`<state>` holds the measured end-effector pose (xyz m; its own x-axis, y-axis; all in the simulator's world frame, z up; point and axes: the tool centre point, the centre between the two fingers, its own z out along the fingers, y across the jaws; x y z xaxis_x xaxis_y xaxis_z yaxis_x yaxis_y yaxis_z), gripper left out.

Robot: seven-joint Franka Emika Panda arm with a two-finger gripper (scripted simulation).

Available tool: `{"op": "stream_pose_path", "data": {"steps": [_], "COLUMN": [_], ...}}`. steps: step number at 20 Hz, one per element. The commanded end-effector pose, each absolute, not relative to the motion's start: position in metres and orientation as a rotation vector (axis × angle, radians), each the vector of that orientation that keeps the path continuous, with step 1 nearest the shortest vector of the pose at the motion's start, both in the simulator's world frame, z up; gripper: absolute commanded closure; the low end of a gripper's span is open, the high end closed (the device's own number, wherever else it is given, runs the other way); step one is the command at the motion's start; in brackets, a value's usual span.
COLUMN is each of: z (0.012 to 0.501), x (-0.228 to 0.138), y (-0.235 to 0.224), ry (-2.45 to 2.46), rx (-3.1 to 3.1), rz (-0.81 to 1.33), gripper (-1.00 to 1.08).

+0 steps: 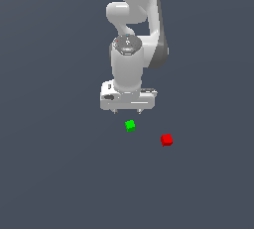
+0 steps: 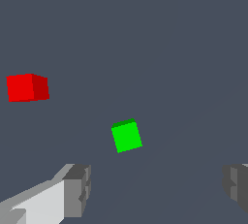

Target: Stack the red cube on top of the green cube.

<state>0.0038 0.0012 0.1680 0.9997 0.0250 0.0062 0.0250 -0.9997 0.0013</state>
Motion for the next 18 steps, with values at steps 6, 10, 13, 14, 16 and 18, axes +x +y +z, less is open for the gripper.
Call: {"op": "stream_pose_path", "data": {"steps": [6,10,13,14,16,18], "z": [0.163,0.152,0.141,0.137,0.127,0.117], "x": [0.007,0.014,0.021,0.024,0.03,0.036], "y": [0.01,0.03,0.051,0.059,0.076,0.095], "ry": [0.048,0.068,0.089,0.097,0.114,0.132], "rx": [3.14,3.141,3.141,3.141,3.14,3.14], "rz": [0.009,0.008,0.007,0.007,0.006,0.005], "gripper": [-0.92,-0.92,-0.92,-0.92,-0.92,-0.92]}}
